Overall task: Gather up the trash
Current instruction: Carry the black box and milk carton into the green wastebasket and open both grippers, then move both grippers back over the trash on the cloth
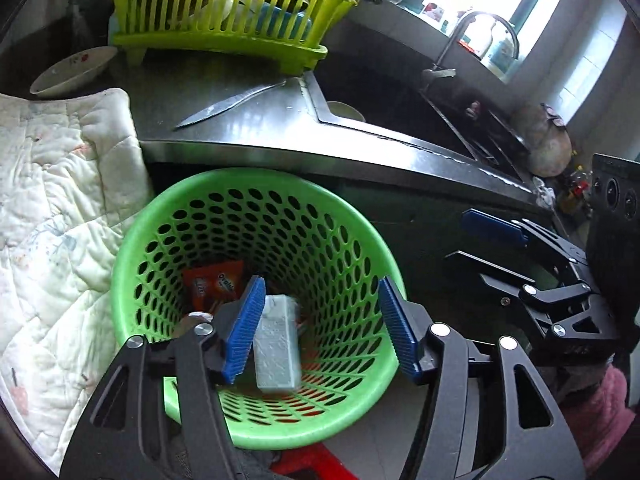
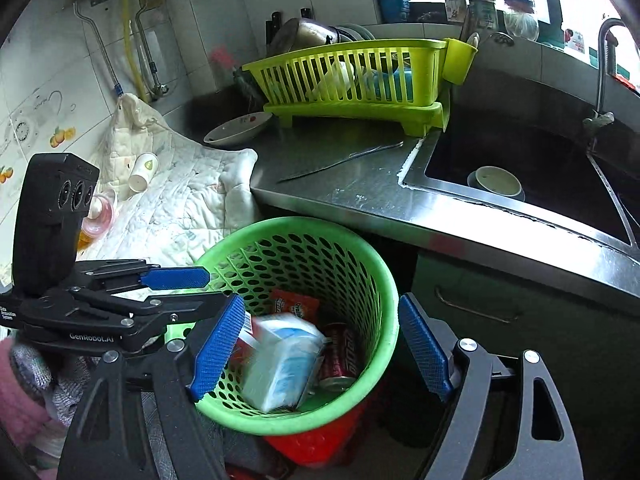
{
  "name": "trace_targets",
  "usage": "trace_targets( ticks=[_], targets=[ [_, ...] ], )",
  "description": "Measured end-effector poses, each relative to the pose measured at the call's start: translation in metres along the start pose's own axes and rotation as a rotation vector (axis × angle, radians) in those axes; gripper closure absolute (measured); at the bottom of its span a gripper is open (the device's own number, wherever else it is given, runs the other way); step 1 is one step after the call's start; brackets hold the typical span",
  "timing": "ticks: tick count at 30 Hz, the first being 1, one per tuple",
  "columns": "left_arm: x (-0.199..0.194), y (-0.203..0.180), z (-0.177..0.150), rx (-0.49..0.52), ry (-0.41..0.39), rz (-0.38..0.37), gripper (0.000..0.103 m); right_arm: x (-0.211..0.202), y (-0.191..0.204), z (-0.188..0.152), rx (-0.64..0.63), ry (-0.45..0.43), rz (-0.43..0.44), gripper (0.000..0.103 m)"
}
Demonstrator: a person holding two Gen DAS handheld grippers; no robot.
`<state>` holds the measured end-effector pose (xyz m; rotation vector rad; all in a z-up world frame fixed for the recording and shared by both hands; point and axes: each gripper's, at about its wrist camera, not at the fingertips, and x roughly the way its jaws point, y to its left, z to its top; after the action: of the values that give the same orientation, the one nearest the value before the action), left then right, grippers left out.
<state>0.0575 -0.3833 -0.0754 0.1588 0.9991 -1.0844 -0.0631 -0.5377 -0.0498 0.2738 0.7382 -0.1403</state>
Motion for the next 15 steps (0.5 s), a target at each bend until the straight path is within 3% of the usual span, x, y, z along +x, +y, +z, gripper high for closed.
trace_targets(
  ticks=[15],
  targets=[
    [-0.087,0.046,-0.016,-0.054,-0.121,0.11,0.044,0.011,0.053,0.014,-0.082,-0.002,0.08,0.024]
  ],
)
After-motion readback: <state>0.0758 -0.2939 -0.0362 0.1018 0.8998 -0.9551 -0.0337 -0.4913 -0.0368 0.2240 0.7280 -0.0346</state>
